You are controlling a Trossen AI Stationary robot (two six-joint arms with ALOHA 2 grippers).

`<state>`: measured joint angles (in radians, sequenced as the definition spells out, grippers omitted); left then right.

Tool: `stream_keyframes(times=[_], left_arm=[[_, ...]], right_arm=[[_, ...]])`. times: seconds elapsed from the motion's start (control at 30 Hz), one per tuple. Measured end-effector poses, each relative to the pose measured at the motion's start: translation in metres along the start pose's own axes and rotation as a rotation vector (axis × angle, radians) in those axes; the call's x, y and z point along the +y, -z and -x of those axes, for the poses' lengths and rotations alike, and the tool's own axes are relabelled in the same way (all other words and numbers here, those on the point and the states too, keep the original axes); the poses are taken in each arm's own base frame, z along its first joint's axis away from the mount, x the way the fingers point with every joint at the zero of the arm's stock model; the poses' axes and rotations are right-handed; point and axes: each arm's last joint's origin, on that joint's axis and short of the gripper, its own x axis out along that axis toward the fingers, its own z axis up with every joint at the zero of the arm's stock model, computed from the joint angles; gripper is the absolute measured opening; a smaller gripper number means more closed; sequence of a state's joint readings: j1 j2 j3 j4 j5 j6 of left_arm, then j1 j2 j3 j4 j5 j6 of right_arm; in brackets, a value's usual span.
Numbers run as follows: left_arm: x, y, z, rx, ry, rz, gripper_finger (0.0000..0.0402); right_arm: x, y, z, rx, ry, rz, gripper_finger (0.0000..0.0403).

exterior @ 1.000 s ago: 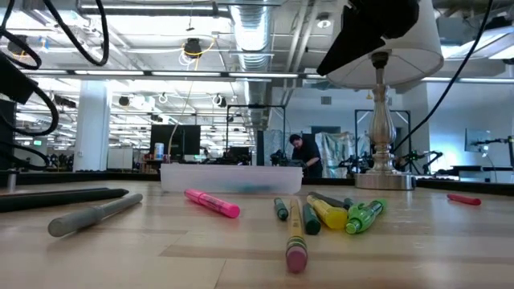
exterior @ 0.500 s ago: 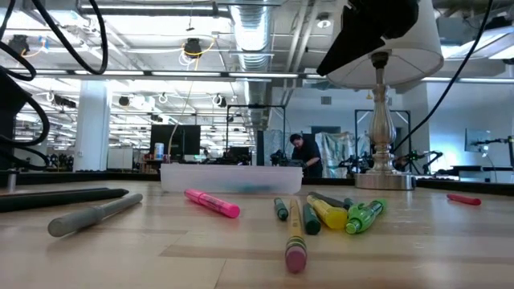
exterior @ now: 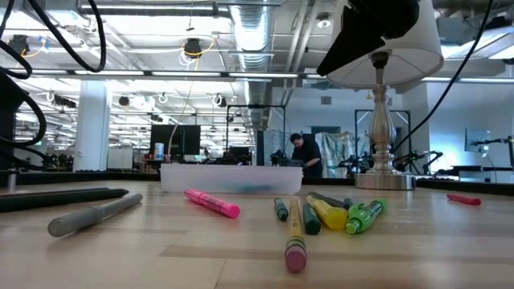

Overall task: Pick & place school supplies into a supply box
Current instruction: Put the left red crayon into the pink supply box

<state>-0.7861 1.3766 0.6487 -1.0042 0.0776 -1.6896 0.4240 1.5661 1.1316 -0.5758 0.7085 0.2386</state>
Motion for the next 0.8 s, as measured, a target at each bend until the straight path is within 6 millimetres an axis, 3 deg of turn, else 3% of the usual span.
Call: stream_keyframes(times=[0.3, 0.53, 0.8], left_arm=[[-0.001, 0.004, -0.001, -0.027, 0.02, -0.018, 0.0196], [0.001, 0.002, -0.022, 0.006, 0.108, -0.014, 0.0196], [-0.003, 0.003, -0.018, -0.023, 0.119, -0.053, 0.0196]], right_arm=[[0.0, 0.0, 0.0, 0.0, -0.001, -0.001, 0.0122], [0.001, 0.0, 0.0, -0.001, -0.003, -0.007, 0.0122], [0.001, 0.0, 0.0, -0.001, -0.003, -0.007, 0.0122]])
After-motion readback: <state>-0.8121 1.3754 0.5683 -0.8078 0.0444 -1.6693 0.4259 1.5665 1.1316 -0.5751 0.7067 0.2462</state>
